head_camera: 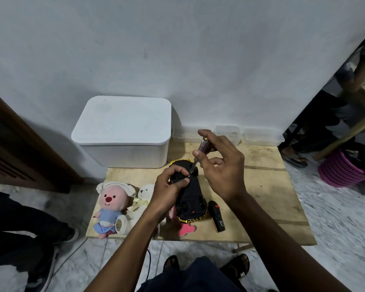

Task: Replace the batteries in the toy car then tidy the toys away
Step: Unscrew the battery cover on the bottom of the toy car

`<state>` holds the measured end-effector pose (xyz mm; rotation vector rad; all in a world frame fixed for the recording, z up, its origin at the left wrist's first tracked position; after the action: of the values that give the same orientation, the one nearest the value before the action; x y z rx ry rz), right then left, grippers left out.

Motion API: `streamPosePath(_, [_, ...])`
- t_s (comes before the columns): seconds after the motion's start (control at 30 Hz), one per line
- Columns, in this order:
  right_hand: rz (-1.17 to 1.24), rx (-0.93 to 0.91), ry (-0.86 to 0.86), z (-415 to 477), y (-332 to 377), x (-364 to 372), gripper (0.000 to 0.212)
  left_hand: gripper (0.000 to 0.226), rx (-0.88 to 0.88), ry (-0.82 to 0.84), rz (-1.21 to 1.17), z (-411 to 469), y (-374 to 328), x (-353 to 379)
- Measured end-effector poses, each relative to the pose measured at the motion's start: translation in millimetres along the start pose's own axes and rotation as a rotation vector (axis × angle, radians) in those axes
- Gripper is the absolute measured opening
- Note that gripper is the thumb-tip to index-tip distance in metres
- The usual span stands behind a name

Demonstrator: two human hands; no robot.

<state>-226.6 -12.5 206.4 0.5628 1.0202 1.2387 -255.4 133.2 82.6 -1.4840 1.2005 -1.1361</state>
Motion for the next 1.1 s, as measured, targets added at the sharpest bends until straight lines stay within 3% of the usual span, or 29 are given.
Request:
streamPosePath(0.1, [-0.040,0.020,0.017,0.1,-0.5,2.2,0.051,0.019,-0.018,-0.006,-0.008,-0.9,1.8,-0.9])
streamPosePath(0.3, [-0.015,0.017,0.002,-0.9,4.0,-0.3,0.044,0.021,-0.013,0.003,-0.019,-2.4,-0.2,0.0])
streamPosePath(0.47, [-0.002,0.055,0.033,-1.1,-2.9,1.5,0.057,0.020,-0.018,0.005,-0.018,-3.4,-0.9,0.6])
streamPosePath(0.7, [-0.006,0.012,-0.005,-0.7,3.7,-3.2,0.046,0.019,-0.008,0.004,-0.024,-1.4,-3.5,2.4])
streamPosePath(0.87, [-0.031,0.032,0.048,1.0,-2.2,0.3,0.060,0.020,-0.018,0.001,-0.019,-0.1,0.5,0.4])
streamPosePath(1.1, [-0.018,0.002,0.028,0.8,4.1,-0.5,0.046,0.020,-0.010,0.004,-0.017,-0.2,-3.1,2.4])
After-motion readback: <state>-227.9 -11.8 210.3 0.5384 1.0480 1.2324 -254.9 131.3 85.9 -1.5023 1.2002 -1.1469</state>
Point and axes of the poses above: each hand's wrist, its own z-axis towards the middle knuckle, its own x-axis out of the palm, y = z × x, the point moved 8 cm from there along z, towards the middle knuckle, and after that the axes turned 4 degrees about y, right-handed, at the moved point
